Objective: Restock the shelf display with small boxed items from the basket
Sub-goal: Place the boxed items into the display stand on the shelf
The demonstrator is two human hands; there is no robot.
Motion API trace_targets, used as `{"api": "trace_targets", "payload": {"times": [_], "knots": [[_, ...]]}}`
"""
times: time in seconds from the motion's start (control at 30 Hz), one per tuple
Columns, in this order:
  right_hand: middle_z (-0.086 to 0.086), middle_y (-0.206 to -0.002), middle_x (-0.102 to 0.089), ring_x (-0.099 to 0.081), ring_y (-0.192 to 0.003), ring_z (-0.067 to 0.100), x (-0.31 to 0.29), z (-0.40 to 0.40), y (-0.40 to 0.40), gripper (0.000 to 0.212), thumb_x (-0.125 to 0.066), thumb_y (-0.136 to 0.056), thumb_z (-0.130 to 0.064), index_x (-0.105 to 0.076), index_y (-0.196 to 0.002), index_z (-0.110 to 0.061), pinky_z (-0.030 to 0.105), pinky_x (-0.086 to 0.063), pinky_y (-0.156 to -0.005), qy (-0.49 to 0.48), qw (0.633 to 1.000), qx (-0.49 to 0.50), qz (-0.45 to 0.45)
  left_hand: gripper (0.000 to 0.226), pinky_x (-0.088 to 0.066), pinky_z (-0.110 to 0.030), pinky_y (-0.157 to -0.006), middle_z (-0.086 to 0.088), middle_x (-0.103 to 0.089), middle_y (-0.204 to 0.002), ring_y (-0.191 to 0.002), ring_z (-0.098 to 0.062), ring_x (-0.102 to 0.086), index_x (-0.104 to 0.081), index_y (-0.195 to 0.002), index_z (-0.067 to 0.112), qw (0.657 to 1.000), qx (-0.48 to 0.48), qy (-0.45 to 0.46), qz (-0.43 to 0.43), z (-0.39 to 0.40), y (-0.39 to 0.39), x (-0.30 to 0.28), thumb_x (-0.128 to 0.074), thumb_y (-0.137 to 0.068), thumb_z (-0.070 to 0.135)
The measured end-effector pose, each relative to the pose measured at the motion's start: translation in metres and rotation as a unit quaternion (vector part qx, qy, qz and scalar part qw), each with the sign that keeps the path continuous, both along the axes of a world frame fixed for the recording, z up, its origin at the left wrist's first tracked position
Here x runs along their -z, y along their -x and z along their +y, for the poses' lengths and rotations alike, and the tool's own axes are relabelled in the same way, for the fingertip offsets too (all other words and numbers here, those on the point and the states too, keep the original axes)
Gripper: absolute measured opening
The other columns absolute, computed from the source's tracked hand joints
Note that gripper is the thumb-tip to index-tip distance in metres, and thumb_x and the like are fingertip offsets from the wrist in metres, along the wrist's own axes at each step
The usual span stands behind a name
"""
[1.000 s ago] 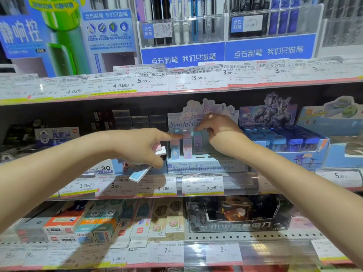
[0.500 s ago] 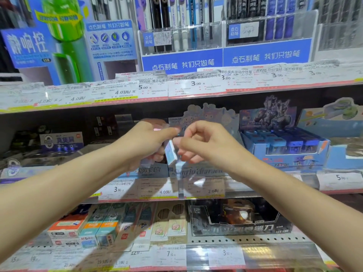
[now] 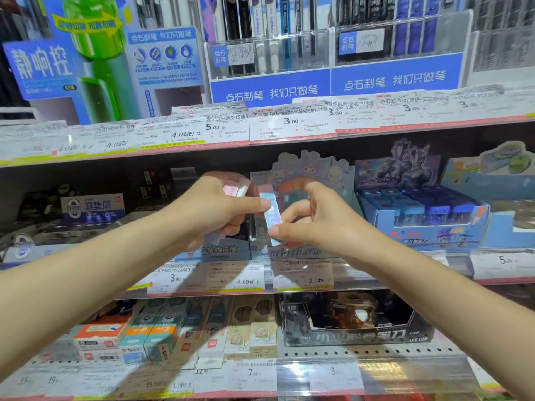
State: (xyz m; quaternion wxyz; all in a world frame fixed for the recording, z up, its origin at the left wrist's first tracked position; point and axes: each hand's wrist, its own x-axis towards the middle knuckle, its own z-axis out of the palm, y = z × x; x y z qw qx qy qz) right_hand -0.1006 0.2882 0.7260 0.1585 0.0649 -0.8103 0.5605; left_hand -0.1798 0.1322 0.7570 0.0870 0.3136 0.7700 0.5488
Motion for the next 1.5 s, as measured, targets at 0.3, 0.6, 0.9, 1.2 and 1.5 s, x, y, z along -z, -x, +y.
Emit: {"api": "trace_targets", "payload": {"times": [0.3,0.6,0.9,1.2,1.5], "knots": [[0.006,-0.088,-0.058,-0.059,-0.061,0.019,-0.008,0.011,0.004,0.042,-0.067,-0.080,-0.005,-0.050,-0.115,-0.017,0.039,-0.056,-0.072,-0.085,0.994,-0.002,0.067,0.007,-0.024,-0.016,-0.037,0.006,-0.039,-0.032,-0.033,-0.008,-0.025,-0.065,-0.080,0.007,0.998,0.030,0.006,0.059,0.010,-0.006,-0.004,-0.064,-0.085,0.012],[0.008,-0.097,-0.052,-0.057,-0.076,0.026,-0.003,0.037,0.041,0.037,-0.054,-0.083,0.004,-0.045,-0.109,-0.021,0.017,-0.045,-0.068,-0.133,0.974,0.126,0.131,0.070,-0.049,-0.029,-0.076,-0.004,-0.066,-0.114,-0.092,-0.021,-0.060,-0.040,-0.136,0.039,0.840,0.037,0.309,0.444,0.006,0.013,0.006,-0.046,-0.078,0.001],[-0.003,-0.091,-0.052,-0.054,-0.084,0.023,0.011,0.037,0.048,0.041,-0.054,-0.084,0.005,-0.048,-0.118,-0.017,0.015,-0.044,-0.075,-0.210,0.963,0.106,0.131,0.068,-0.052,-0.038,-0.078,-0.006,-0.065,-0.118,-0.091,-0.022,-0.062,-0.042,-0.136,0.038,0.821,0.059,0.340,0.455,0.007,0.024,0.009,-0.045,-0.077,0.002],[0.004,-0.094,-0.053,-0.053,-0.081,0.026,0.016,0.038,0.051,0.037,-0.053,-0.082,0.009,-0.058,-0.105,-0.020,0.003,-0.041,-0.066,-0.152,0.976,0.110,0.113,0.069,-0.035,-0.012,-0.045,0.001,-0.068,-0.103,-0.054,0.004,-0.049,-0.042,-0.135,0.042,0.806,0.046,0.370,0.460,0.011,0.020,0.005,-0.043,-0.079,0.002],[0.000,-0.099,-0.048,-0.045,-0.086,0.014,0.018,0.041,0.050,0.032,-0.048,-0.081,0.008,-0.072,-0.093,-0.009,0.010,-0.036,-0.070,-0.204,0.946,0.192,0.162,0.068,-0.045,-0.023,-0.057,-0.002,-0.063,-0.094,-0.063,-0.015,-0.057,-0.041,-0.134,0.043,0.808,0.046,0.370,0.457,0.010,0.020,0.005,-0.044,-0.079,0.003]]}}
